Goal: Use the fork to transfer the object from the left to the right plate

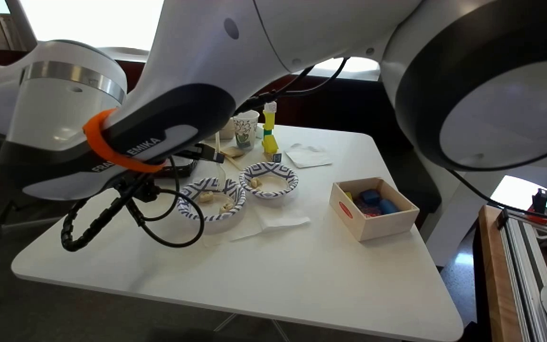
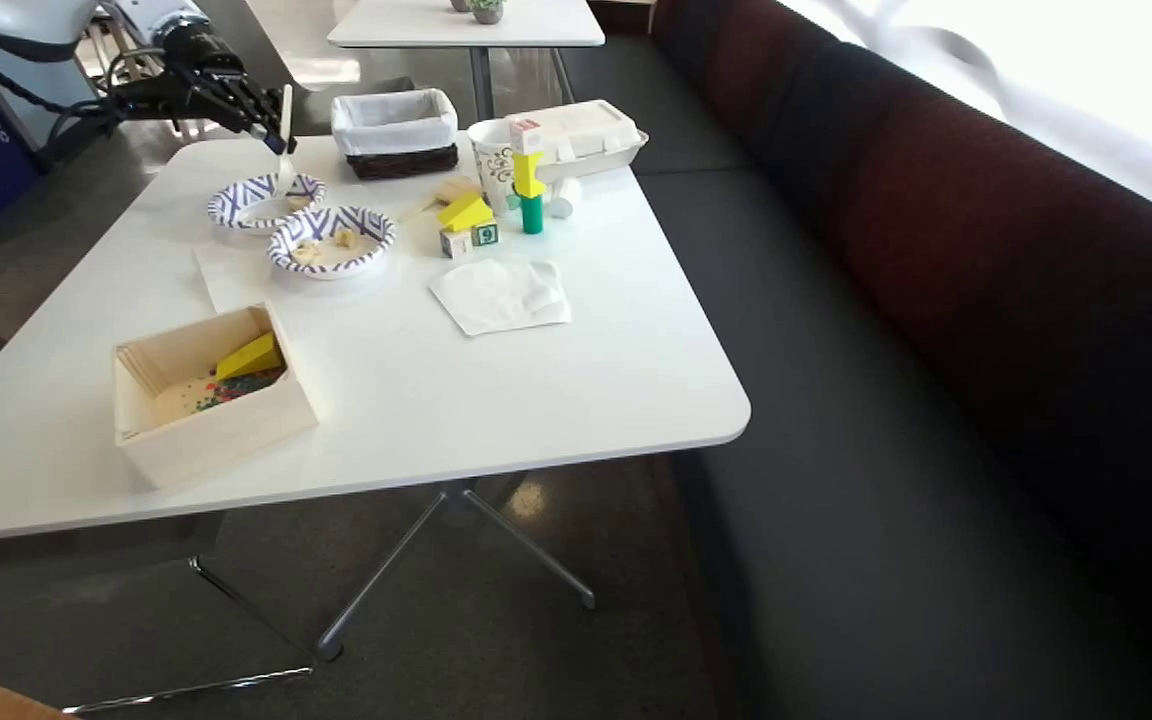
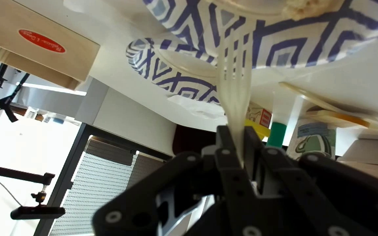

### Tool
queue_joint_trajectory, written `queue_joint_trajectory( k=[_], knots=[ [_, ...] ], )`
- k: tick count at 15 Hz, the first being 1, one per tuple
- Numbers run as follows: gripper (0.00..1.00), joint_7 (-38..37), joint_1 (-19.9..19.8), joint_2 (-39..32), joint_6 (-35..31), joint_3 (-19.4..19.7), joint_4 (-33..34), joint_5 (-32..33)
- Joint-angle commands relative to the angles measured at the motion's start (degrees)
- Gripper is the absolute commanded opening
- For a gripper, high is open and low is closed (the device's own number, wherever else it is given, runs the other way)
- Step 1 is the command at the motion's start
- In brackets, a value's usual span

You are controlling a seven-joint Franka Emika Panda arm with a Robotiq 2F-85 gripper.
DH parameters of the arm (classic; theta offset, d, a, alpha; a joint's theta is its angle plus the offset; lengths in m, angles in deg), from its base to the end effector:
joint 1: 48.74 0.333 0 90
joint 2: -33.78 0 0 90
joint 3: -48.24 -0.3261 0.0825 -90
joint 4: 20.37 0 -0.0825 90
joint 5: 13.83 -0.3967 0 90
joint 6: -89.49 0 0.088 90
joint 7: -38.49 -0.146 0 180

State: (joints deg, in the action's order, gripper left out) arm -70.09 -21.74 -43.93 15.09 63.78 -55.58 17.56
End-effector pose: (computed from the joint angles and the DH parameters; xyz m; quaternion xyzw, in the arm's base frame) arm 0.7196 0.1585 0.1325 0.6218 -0.6039 0.2276 0.4436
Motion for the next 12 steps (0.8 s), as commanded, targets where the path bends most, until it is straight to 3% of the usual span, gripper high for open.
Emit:
queue_joint_trajectory(
  k=[1,12],
  knots=[
    [0.03,-0.39,0.25,-2.7,-2.02,1.3,3.03,1.75],
    [0.03,-0.25,0.73,-4.5,-9.09,2.7,3.68,3.19]
  ],
)
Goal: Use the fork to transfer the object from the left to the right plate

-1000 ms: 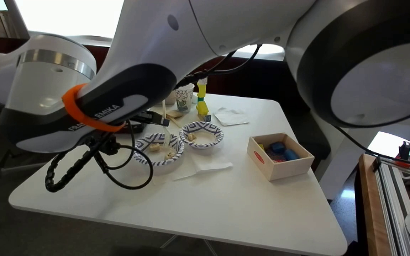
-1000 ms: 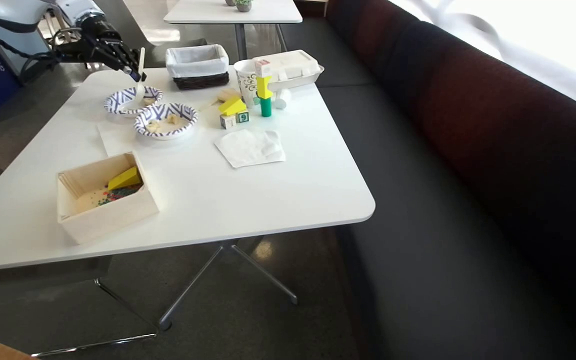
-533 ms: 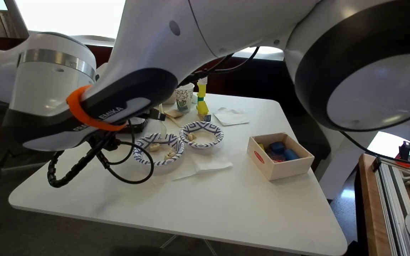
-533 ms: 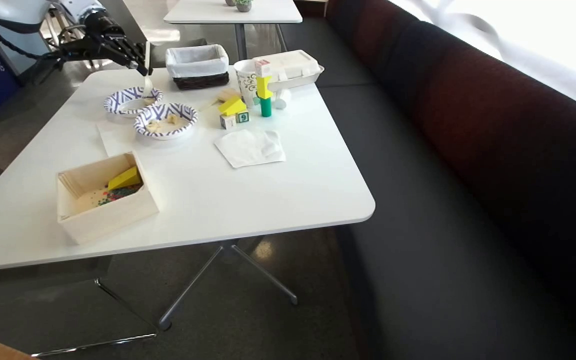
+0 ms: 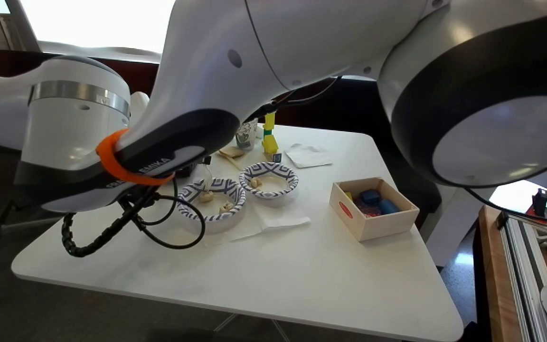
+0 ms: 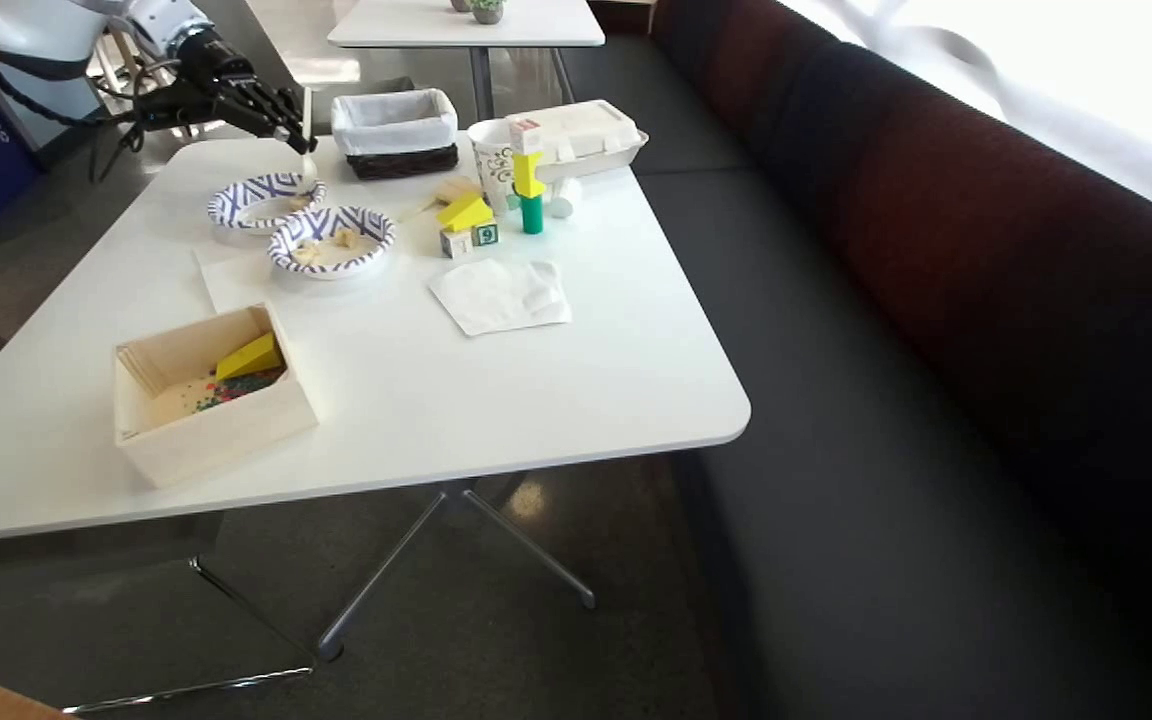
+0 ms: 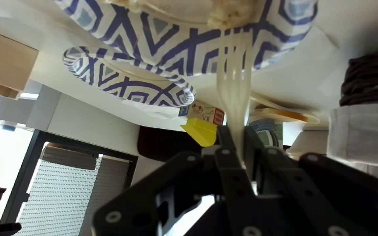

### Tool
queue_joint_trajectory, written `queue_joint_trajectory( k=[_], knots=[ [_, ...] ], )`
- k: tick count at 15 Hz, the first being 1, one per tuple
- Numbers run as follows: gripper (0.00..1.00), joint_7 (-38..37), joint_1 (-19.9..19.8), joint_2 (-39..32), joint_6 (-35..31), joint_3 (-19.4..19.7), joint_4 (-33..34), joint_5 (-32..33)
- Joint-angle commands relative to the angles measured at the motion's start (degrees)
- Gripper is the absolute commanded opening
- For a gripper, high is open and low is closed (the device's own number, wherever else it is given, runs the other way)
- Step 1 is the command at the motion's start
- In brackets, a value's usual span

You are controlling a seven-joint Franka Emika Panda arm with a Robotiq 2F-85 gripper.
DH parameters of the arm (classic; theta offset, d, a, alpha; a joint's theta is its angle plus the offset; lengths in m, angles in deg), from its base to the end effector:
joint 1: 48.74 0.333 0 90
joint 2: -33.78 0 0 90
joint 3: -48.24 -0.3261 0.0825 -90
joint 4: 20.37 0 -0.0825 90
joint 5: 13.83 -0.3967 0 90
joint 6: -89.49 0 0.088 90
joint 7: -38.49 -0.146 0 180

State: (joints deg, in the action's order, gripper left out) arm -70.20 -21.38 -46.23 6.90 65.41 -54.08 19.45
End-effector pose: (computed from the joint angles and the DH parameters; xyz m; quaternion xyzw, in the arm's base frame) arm 0.7417 0.1652 0.1189 0.6474 -0.5846 0.2795 0.4013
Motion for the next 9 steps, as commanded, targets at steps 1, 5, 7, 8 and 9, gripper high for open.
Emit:
queue_joint_trajectory(
  k=[1,5,7,8,9],
  knots=[
    [0.03,-0.05,0.38,-2.36,-0.82,1.1,2.24,1.35],
    [0.03,0.36,0.55,-3.2,-1.2,1.08,2.78,1.3],
    [0.03,0.6,0.71,-3.64,-1.4,1.03,3.14,1.35],
    [0.03,0.75,0.74,-3.82,-1.5,0.95,3.3,1.3],
    [0.03,0.84,0.77,-3.99,-1.65,0.84,3.43,1.2]
  ],
)
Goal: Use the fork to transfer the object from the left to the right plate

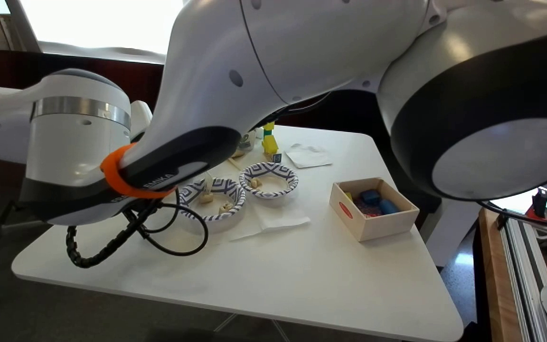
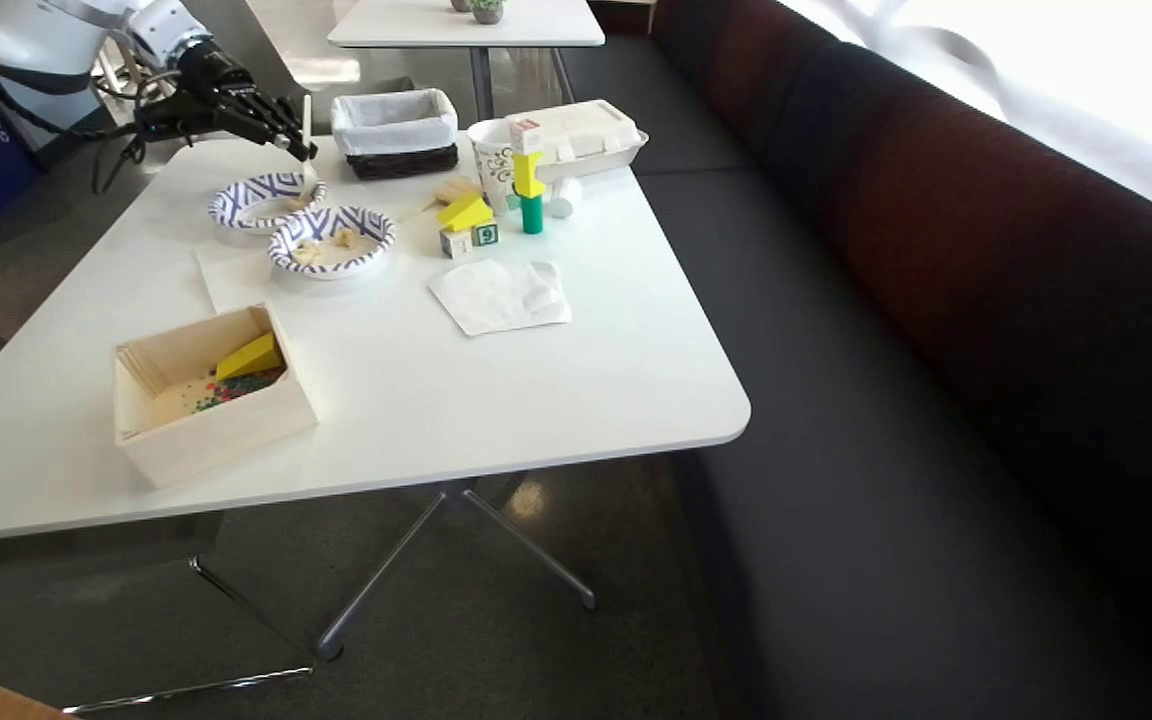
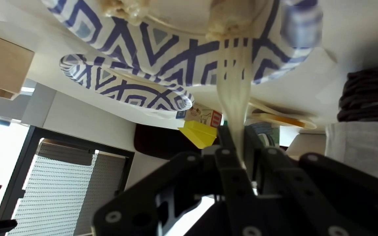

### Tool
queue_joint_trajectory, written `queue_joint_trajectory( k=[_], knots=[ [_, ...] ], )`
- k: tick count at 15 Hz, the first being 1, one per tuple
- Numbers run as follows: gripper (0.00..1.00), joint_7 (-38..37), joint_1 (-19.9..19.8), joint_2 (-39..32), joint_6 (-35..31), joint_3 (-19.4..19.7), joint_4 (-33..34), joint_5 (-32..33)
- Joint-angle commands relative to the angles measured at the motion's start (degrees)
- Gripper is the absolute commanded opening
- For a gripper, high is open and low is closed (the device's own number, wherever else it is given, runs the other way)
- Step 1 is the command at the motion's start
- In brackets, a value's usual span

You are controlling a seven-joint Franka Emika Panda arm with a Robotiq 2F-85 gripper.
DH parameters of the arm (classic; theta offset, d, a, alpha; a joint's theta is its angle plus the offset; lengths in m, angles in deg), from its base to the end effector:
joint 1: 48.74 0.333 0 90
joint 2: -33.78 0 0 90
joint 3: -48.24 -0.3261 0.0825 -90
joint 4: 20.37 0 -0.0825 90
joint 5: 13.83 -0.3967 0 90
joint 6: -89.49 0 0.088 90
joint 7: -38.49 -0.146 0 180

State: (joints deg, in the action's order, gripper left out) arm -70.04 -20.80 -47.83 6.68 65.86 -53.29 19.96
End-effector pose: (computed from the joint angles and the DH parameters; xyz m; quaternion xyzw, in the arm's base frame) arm 0.7390 0.1699 0.1062 0.6504 -0.5736 0.2871 0.4069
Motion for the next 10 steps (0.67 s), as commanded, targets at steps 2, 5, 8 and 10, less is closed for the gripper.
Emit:
queue_joint_trajectory(
  k=[2,5,8,10],
  knots=[
    [0.03,1.17,0.32,-2.69,-1.85,0.09,2.74,0.46],
    [0.03,2.2,0.29,-3.12,-3.09,-0.63,2.84,-0.24],
    [0.03,3.24,-0.27,-2.99,-3.94,-1.68,2.82,-1.37],
    [0.03,3.69,-0.97,-2.51,-4.35,-2.32,2.75,-1.87]
  ],
)
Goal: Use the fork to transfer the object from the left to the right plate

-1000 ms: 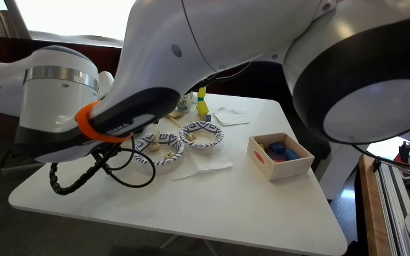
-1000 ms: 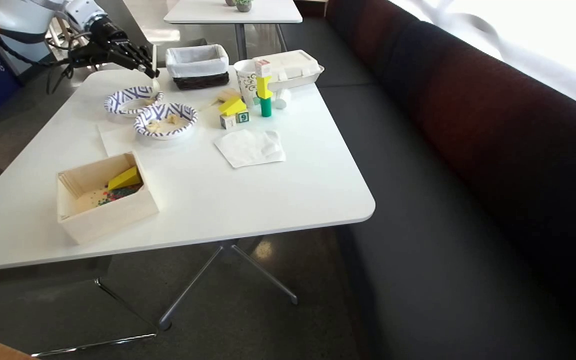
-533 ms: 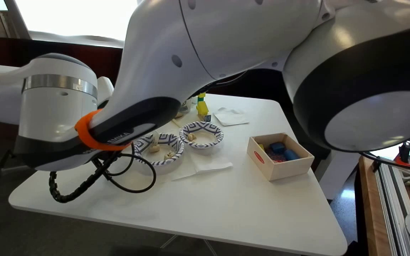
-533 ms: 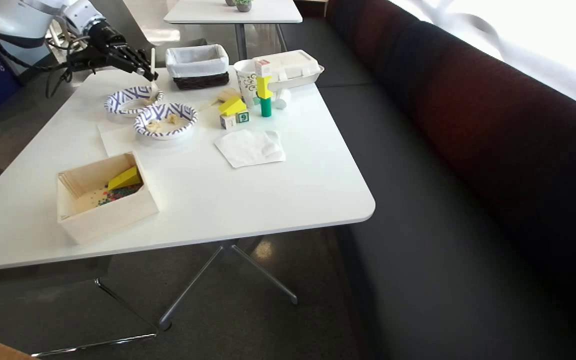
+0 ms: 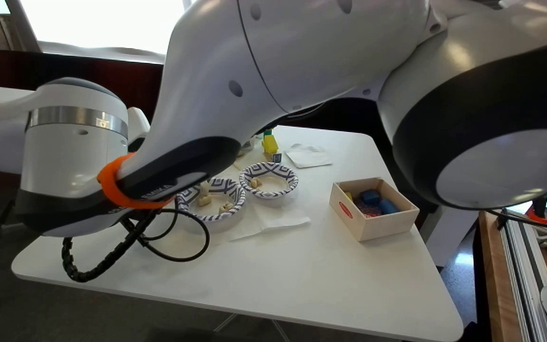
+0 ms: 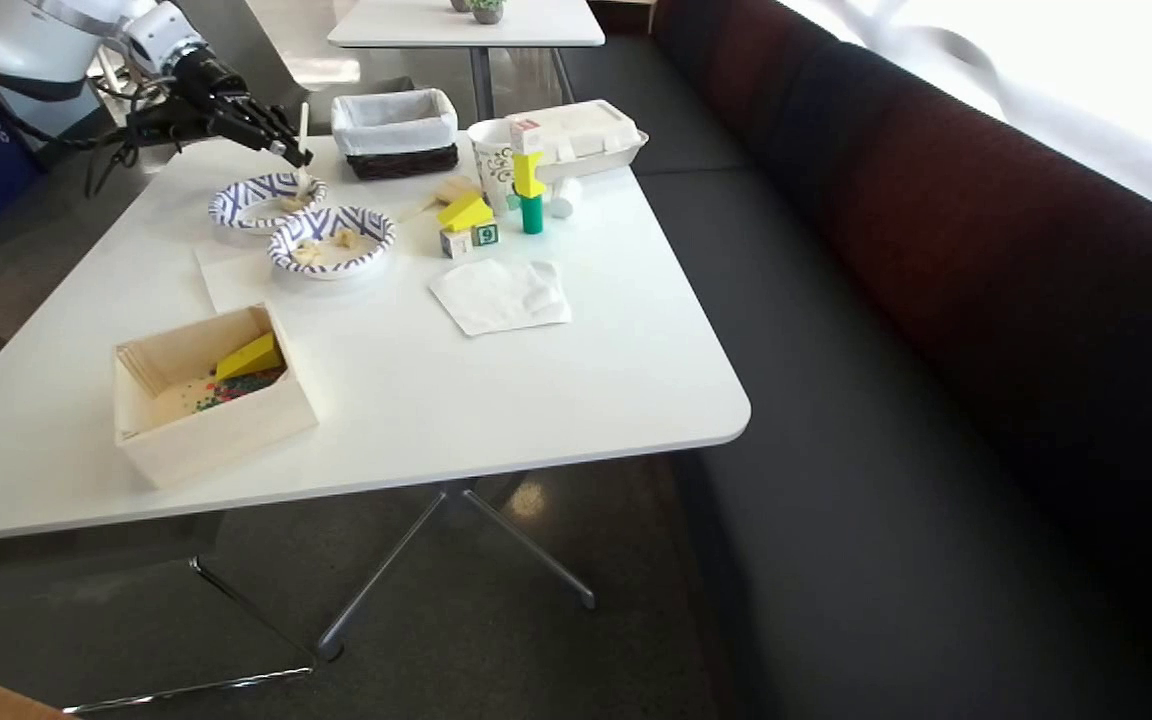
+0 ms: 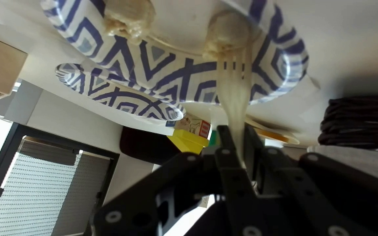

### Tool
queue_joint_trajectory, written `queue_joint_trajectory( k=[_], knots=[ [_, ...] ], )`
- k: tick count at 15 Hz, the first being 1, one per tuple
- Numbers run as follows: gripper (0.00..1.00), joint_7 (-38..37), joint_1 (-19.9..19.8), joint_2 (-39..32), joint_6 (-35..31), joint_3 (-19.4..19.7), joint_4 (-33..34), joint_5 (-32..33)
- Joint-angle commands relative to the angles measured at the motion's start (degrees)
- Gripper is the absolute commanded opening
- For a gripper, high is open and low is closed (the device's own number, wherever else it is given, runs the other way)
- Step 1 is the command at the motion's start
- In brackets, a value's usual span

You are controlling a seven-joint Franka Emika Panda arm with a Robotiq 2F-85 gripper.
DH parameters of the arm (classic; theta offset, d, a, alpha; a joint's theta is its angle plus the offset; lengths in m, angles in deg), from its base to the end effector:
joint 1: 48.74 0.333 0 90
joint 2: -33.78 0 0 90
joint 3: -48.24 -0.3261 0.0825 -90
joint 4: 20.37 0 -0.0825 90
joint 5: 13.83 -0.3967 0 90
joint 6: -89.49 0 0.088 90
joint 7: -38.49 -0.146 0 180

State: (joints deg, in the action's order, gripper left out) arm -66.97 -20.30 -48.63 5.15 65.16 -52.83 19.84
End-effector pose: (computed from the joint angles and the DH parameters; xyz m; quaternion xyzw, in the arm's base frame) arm 0.7376 0.1831 0.0959 0.6785 -0.5487 0.2768 0.4023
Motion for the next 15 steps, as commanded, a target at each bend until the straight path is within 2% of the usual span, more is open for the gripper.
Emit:
queue_joint_trajectory(
  k=[1,10,15],
  knots=[
    [0.03,0.23,-2.53,-1.2,-4.47,-2.94,2.63,-3.12],
    [0.03,-0.01,-9.65,1.14,-14.92,-9.26,3.07,-8.8],
    [0.03,1.08,-11.09,2.55,-19.41,-11.58,2.15,-9.51]
  ],
)
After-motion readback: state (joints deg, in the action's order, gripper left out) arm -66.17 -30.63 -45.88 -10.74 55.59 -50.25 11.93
